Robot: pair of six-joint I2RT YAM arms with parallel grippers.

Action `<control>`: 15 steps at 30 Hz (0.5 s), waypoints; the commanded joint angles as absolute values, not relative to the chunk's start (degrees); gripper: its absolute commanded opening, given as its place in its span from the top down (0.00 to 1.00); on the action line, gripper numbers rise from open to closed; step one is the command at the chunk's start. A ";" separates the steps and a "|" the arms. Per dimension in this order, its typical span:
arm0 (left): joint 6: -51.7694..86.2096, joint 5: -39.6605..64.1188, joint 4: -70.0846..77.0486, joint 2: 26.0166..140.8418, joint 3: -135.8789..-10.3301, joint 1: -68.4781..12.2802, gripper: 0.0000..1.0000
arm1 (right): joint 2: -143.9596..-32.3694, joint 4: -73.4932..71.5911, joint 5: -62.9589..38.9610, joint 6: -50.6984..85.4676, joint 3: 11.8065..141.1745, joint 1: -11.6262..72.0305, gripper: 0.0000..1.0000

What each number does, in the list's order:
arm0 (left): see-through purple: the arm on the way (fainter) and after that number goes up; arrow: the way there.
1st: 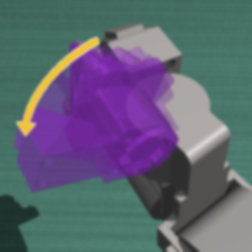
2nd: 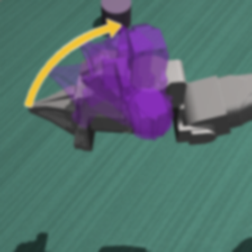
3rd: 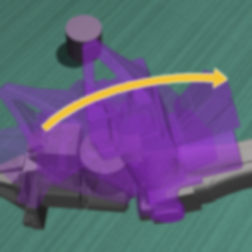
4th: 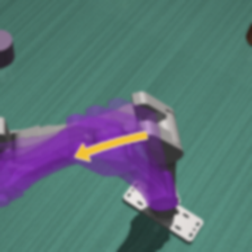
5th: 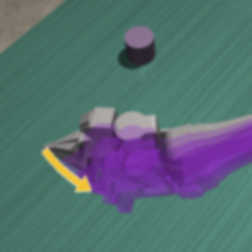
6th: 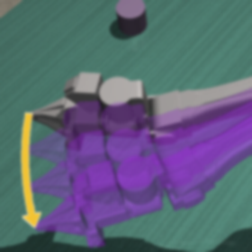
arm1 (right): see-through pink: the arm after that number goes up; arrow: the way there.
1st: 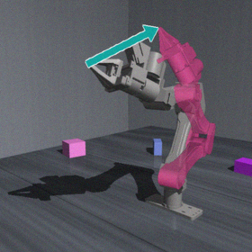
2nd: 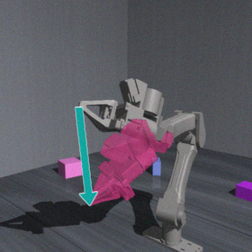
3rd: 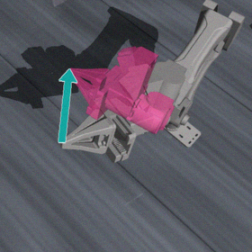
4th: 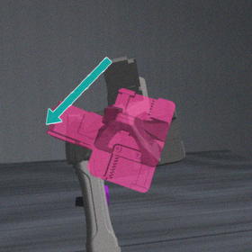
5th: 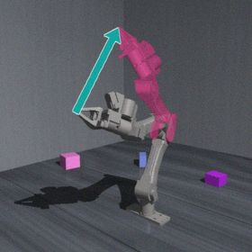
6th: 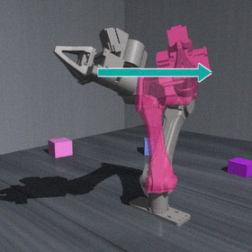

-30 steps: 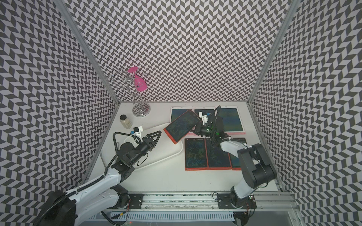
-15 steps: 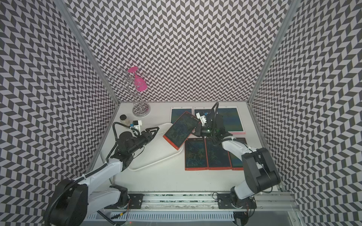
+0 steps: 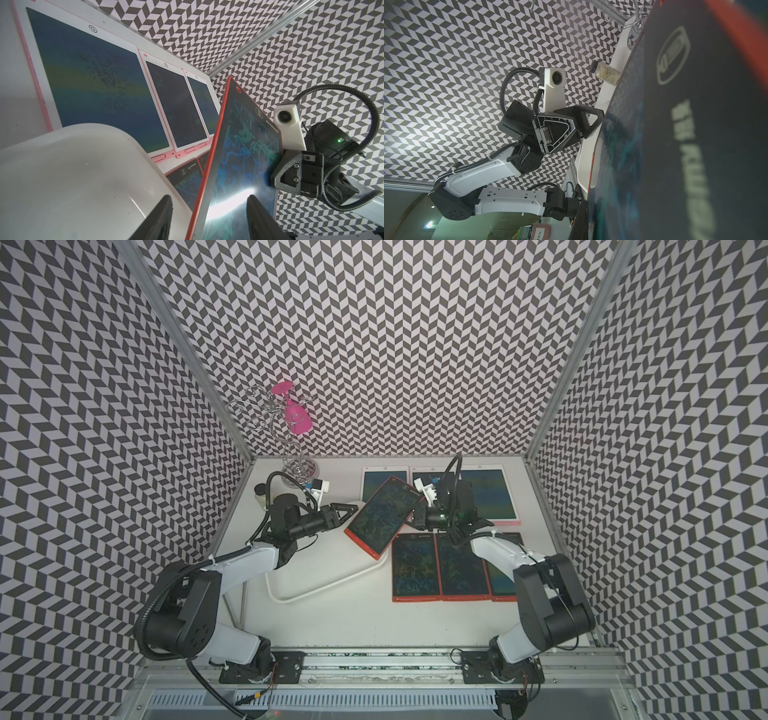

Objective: Take out the writing tablet from the storage box
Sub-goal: Adjust the writing tablet.

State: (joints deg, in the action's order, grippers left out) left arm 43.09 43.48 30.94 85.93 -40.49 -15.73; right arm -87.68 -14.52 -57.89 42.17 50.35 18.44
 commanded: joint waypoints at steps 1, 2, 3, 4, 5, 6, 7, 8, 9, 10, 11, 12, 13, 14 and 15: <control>41.69 47.73 32.58 86.73 -41.63 -15.90 0.41 | -87.28 -17.05 -59.80 41.21 51.53 18.28 1.00; 41.83 48.10 33.01 87.00 -41.81 -15.98 0.41 | -87.33 -17.14 -60.07 41.18 51.51 18.36 1.00; 41.67 48.27 32.92 87.44 -42.18 -16.07 0.41 | -87.28 -17.22 -60.29 41.22 51.40 18.37 1.00; 41.37 48.65 32.74 87.98 -42.53 -16.14 0.41 | -87.23 -17.11 -60.36 41.00 51.50 18.37 1.00; 41.39 49.28 33.02 88.71 -42.75 -16.17 0.41 | -87.21 -17.14 -60.38 41.12 51.58 18.37 1.00; 41.62 50.21 33.45 89.58 -43.02 -16.17 0.41 | -87.29 -17.14 -60.42 41.00 51.55 18.37 1.00; 41.95 51.25 34.09 90.31 -43.15 -16.21 0.41 | -87.35 -17.06 -60.70 40.98 51.79 18.44 1.00; 42.43 51.88 34.86 90.82 -43.11 -16.26 0.41 | -87.51 -16.97 -60.98 41.04 51.94 18.50 1.00; 43.06 52.49 35.87 91.23 -42.97 -16.30 0.41 | -87.59 -16.92 -61.26 40.91 51.98 18.67 1.00; 43.76 53.53 37.35 91.44 -42.77 -16.41 0.41 | -87.65 -16.96 -61.51 40.80 52.08 18.72 1.00; 44.19 54.27 38.30 91.49 -42.72 -16.66 0.41 | -87.70 -16.88 -61.60 40.63 52.12 18.72 1.00; 44.83 55.50 39.37 91.74 -42.85 -17.06 0.41 | -87.95 -16.96 -61.85 40.60 52.07 18.74 1.00; 45.78 56.73 40.73 91.93 -42.93 -17.63 0.41 | -88.18 -16.96 -62.17 40.52 52.04 18.72 1.00; 46.15 57.46 41.16 92.12 -43.15 -18.14 0.41 | -88.34 -16.96 -62.31 40.49 52.20 18.73 1.00; 46.52 58.35 41.79 92.34 -43.33 -18.76 0.42 | -88.60 -17.09 -62.63 40.47 52.16 18.80 1.00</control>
